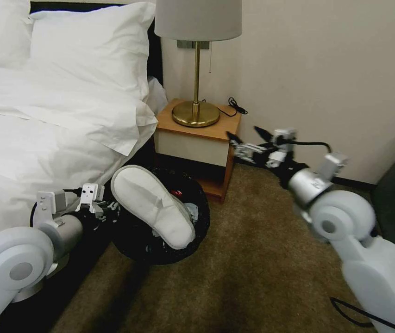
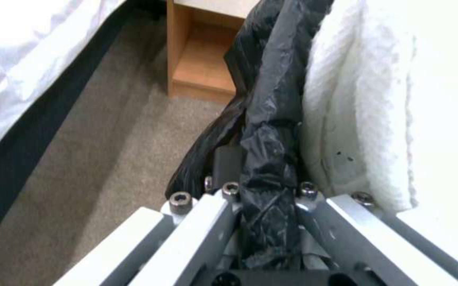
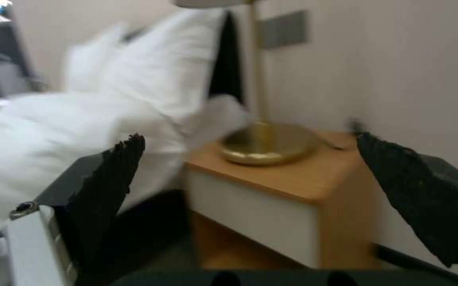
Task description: Pick up the trash bin, then pick up the garbage on the floor and place it into the trash bin.
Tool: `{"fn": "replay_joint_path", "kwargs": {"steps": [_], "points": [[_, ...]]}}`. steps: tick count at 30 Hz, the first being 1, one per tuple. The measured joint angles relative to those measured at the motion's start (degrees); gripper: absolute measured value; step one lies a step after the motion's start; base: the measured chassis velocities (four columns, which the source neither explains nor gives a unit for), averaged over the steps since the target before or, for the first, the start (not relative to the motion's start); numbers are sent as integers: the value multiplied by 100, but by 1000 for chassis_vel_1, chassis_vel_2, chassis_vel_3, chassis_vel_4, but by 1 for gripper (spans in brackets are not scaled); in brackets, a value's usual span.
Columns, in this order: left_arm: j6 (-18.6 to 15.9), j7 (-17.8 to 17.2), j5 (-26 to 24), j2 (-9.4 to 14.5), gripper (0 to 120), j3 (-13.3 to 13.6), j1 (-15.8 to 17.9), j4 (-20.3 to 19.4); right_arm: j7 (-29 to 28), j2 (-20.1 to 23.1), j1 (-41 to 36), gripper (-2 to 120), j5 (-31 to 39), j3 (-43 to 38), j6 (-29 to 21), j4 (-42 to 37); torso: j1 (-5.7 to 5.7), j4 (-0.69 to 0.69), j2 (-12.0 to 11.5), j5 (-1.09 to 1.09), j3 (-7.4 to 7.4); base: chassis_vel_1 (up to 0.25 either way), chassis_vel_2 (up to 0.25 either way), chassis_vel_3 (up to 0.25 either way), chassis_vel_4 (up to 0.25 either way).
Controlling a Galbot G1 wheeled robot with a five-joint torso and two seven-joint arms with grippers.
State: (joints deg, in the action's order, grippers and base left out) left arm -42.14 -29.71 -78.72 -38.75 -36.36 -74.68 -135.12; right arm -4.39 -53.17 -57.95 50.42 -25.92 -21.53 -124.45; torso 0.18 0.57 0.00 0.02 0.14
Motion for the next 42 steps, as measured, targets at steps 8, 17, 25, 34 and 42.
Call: {"fn": "replay_joint_path", "kwargs": {"steps": [8,17,25,34,42], "points": [[0,-63,5,-68,2,-92,-147,-75,119,89,-1304,100,-363,-1129,2,-340,0,1,0,0,0,0,0,0,0],[0,-24,77,-98,2,-23,-111,-137,182,-104,-2536,100,-797,-2014,60,-814,-1,0,0,-1,0,0,0,0,0],[0,-49,93,-134,2,-96,-168,-173,602,-454,-3502,100,-1629,-2445,525,-1122,-1,0,0,-2,0,0,0,0,0],[0,-63,161,-110,2,-155,-55,-162,894,-794,-4395,100,-2560,-2487,1598,-1052,-1,0,0,-1,0,0,0,0,0],[0,-30,240,-261,2,-200,-135,-222,912,-960,-5110,100,-3026,-2664,2062,-1373,0,0,0,-2,0,0,0,0,0]]}}
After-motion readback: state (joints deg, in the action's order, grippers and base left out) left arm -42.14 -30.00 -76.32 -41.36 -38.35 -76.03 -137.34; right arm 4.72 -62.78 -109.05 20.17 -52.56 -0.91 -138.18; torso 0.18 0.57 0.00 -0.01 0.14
